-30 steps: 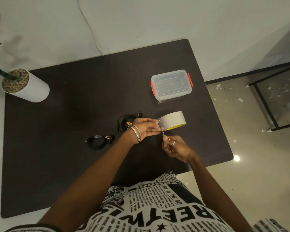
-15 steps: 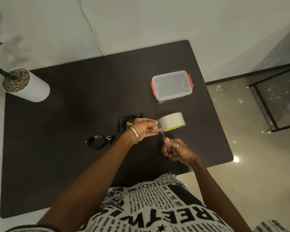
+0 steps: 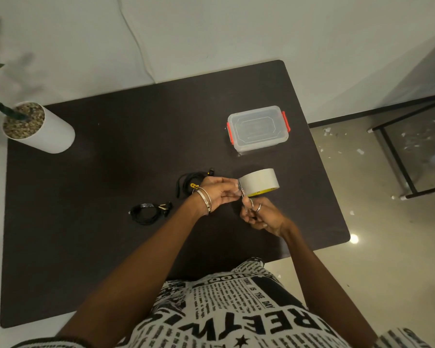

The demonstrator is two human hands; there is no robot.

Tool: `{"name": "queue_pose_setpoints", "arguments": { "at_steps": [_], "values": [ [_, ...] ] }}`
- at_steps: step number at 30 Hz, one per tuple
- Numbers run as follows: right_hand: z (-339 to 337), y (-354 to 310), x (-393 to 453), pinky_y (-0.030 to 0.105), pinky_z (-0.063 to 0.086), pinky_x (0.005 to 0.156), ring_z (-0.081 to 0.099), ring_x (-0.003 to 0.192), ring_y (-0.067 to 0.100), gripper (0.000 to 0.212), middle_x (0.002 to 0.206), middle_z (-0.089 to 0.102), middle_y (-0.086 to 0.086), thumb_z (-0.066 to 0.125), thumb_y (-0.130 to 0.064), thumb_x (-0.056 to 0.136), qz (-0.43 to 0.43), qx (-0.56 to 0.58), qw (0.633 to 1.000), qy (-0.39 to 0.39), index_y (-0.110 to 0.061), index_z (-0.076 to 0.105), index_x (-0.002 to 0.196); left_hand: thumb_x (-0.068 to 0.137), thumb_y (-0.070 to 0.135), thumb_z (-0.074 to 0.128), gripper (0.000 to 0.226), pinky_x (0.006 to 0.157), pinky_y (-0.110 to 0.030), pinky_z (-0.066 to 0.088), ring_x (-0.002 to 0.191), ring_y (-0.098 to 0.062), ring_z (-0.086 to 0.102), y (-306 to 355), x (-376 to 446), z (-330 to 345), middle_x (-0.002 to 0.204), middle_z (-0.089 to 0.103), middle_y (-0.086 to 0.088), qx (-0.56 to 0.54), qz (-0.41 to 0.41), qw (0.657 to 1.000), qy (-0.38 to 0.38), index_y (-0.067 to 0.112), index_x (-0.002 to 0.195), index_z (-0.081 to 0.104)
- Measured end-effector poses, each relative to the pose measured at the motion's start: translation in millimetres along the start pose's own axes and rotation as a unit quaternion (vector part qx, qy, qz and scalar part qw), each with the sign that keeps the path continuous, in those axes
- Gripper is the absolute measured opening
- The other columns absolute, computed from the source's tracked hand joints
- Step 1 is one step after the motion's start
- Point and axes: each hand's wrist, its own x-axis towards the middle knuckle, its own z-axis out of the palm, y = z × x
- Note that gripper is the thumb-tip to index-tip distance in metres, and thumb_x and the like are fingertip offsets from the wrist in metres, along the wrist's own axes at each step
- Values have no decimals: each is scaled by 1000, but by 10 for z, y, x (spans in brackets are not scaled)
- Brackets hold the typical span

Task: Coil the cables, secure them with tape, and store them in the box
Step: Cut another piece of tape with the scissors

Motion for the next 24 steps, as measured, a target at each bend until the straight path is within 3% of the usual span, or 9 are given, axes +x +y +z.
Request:
{"name": "queue_pose_setpoints", "arguments": {
  "at_steps": [4, 8, 13, 18, 24],
  "values": [
    [33, 10, -42, 15, 23, 35, 36, 42, 5, 33, 55, 52, -1, 62, -38, 82, -13, -4, 1000, 4, -9, 55, 68, 79, -14, 57, 16, 77, -38, 58, 69, -23, 71, -3, -6, 14, 69, 71, -14, -2, -1, 1000, -4, -6, 91, 63],
    [34, 17, -58, 15, 25, 36, 36, 42, 6, 28, 57, 51, 1, 60, -30, 88, -17, -19, 1000, 13, -11, 55, 67, 80, -12, 58, 11, 76, -37, 58, 69, -23, 71, 5, 1, 11, 72, 71, -16, 6, -3, 1000, 0, -7, 88, 64],
    [20, -51, -74, 16, 22, 36, 36, 43, 8, 39, 57, 52, 3, 60, -44, 81, -11, -15, 1000, 8, -7, 56, 67, 84, -5, 59, 5, 74, -36, 58, 61, -19, 68, 7, 1, 28, 63, 66, -12, 19, -1, 1000, 6, -6, 86, 63],
    [2, -89, -36, 15, 21, 36, 37, 42, 8, 48, 57, 52, 3, 61, -53, 77, -5, -32, 999, 3, -6, 55, 68, 86, 1, 61, 10, 76, -37, 58, 61, -18, 68, 3, 36, 19, 68, 63, -13, 16, 2, 1000, 16, -7, 92, 61],
    [6, -90, -63, 17, 23, 37, 36, 43, 7, 35, 57, 50, 2, 61, -41, 84, -17, -27, 999, 5, -11, 55, 66, 85, 0, 61, 13, 84, -42, 55, 69, -21, 68, 16, 48, 17, 67, 66, -13, 20, -1, 1000, 15, -10, 93, 61]
  ]
}}
